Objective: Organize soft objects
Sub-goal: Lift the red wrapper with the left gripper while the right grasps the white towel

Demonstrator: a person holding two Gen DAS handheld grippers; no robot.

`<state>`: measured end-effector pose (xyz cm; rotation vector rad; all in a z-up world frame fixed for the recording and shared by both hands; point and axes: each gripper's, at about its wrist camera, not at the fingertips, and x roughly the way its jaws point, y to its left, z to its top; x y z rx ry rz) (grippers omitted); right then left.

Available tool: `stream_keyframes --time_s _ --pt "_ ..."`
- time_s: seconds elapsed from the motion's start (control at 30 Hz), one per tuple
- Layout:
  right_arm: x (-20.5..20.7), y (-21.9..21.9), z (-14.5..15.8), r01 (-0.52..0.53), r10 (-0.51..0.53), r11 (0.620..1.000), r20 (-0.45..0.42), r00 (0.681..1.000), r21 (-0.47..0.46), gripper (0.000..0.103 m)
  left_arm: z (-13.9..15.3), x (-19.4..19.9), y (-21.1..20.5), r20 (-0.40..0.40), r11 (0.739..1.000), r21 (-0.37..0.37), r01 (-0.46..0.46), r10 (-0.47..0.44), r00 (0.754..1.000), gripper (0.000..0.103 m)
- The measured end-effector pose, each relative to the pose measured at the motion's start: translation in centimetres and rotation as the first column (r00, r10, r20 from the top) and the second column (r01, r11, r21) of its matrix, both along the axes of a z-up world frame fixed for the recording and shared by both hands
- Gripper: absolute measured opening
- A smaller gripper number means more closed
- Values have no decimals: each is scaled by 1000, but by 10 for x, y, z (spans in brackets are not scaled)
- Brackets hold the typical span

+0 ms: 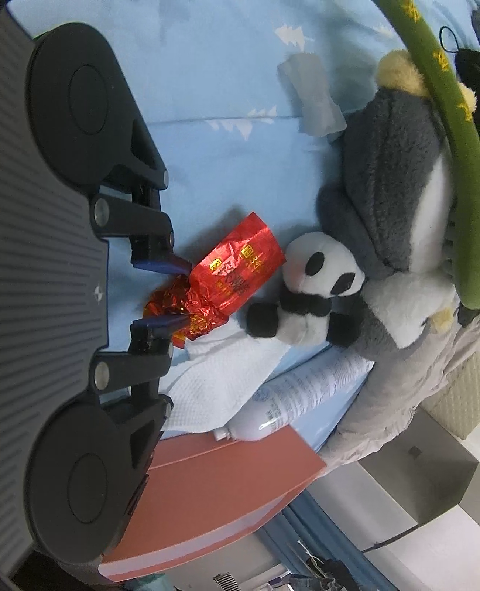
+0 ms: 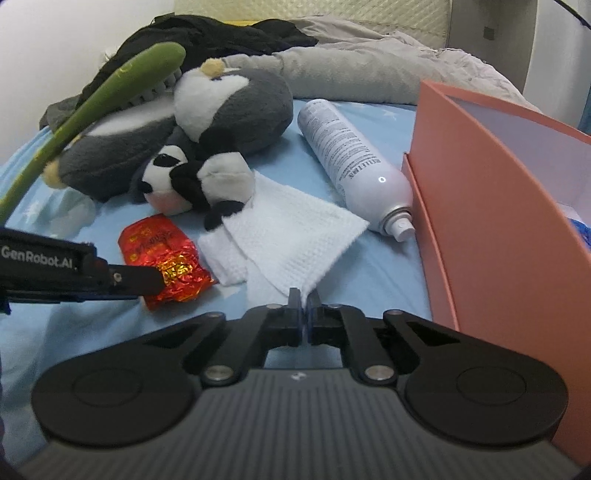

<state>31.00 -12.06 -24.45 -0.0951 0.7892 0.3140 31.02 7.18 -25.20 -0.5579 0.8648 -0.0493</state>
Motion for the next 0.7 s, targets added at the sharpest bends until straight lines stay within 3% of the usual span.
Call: stream_keyframes --time_s 0.33,0.7 --pt "-58 -18 23 25 -24 1000 -34 999 18 5 15 -54 -9 -10 998 13 54 -54 999 27" --pt "-130 -16 34 -8 17 997 -126 992 76 5 24 -120 -2 -12 999 17 43 -43 999 27"
